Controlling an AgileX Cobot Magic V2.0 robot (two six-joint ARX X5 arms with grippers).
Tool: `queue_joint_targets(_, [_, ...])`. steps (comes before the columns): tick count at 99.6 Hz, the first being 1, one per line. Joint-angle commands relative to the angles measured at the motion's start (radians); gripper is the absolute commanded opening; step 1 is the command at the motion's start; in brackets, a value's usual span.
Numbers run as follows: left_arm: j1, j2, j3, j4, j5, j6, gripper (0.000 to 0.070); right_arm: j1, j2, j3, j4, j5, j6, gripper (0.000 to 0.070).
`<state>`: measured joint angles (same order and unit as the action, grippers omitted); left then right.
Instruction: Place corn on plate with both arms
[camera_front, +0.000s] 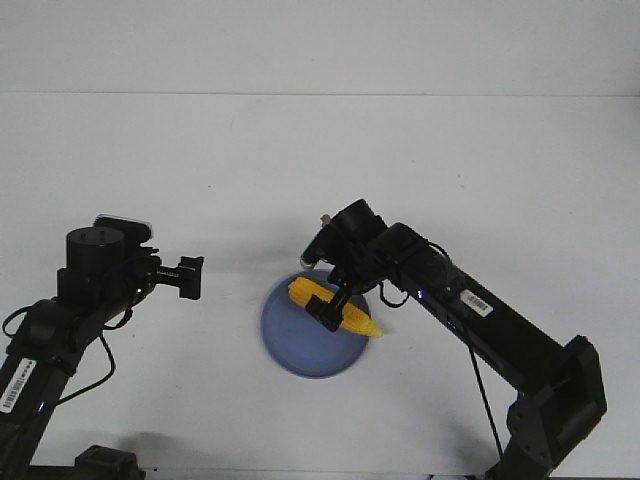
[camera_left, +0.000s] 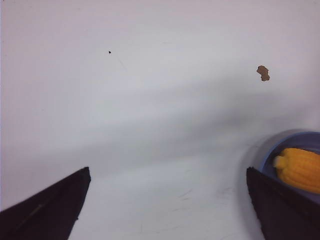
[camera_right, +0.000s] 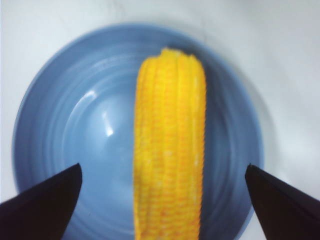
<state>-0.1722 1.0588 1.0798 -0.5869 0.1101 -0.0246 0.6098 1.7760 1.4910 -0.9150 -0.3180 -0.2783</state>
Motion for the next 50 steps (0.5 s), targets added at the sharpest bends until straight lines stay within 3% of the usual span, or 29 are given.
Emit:
queue_joint_targets(1, [-0.001, 0.006, 0.015, 0.005, 0.002, -0.003, 0.0635, -0.026, -0.019, 0.014, 0.018, 0.002, 0.023, 0.0685])
queue_joint_targets(25, [-0.001, 0.006, 0.015, 0.043, 0.002, -0.017, 0.0624, -0.182, -0.189, 0.013, 0.047, 0.069, 0.073, 0.0678])
queue_joint_targets(50, [0.0, 0.001, 0.015, 0.085, 0.002, -0.018, 0.0624, -0.371, -0.467, -0.071, 0.101, 0.232, 0.111, 0.0667])
